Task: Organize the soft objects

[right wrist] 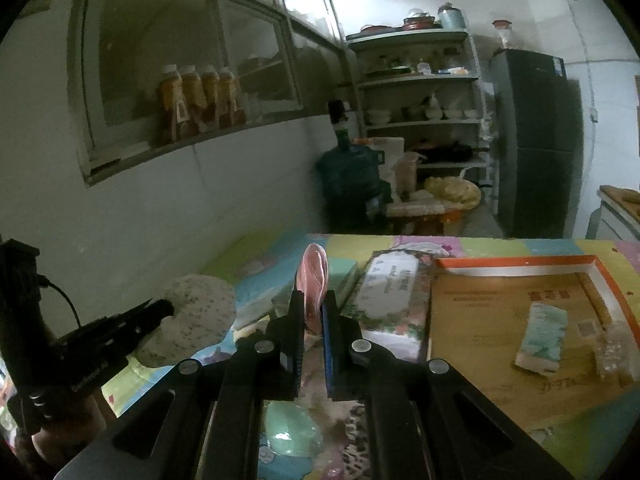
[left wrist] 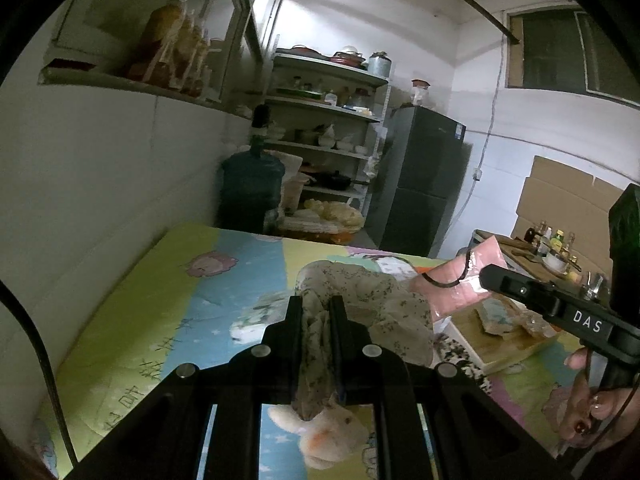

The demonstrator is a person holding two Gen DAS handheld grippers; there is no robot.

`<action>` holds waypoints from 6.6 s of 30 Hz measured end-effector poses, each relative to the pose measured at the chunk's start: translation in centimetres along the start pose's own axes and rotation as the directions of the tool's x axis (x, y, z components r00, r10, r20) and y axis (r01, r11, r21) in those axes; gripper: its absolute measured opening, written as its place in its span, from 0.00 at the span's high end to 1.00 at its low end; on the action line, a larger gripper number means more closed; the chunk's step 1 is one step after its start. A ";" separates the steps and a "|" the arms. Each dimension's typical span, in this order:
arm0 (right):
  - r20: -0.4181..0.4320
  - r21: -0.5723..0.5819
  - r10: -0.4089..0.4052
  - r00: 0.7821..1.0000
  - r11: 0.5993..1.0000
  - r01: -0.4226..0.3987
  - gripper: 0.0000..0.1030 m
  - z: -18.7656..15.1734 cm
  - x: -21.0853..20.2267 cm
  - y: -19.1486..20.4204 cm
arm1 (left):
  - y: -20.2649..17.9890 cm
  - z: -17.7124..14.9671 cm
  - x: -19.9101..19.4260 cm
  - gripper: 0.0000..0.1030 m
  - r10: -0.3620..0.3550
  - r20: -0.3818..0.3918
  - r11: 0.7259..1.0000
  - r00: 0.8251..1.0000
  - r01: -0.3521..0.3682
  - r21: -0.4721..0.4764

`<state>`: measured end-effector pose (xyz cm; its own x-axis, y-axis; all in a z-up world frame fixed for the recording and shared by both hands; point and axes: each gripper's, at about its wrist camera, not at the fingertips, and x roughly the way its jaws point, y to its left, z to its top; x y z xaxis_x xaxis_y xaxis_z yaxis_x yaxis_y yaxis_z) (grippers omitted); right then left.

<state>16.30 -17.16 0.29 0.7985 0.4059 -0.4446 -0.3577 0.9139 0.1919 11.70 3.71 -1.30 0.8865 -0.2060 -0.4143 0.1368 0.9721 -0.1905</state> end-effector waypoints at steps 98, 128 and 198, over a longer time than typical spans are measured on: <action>-0.025 0.385 -0.170 0.985 0.908 0.167 0.92 -5.9 -6.8 -25.1 | -22.7 -3.8 16.2 0.87 -0.142 -0.330 0.962 0.933 0.209 0.178; -0.041 0.374 -0.242 0.969 0.896 0.239 0.46 -6.1 -6.8 -25.7 | -22.1 -2.9 16.8 0.44 -0.164 -0.316 0.973 0.935 0.206 0.103; -0.007 0.105 -0.127 0.992 0.986 0.127 0.29 -2.0 -4.1 -5.8 | -5.8 -0.3 3.6 0.38 -0.034 -0.091 0.999 0.995 0.033 -0.013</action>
<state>14.11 -24.15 -0.79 0.8337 0.2868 -0.4719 -0.2008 0.9535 0.2246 13.93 -2.67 -1.93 0.8376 -0.2480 -0.4868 0.1600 0.9633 -0.2156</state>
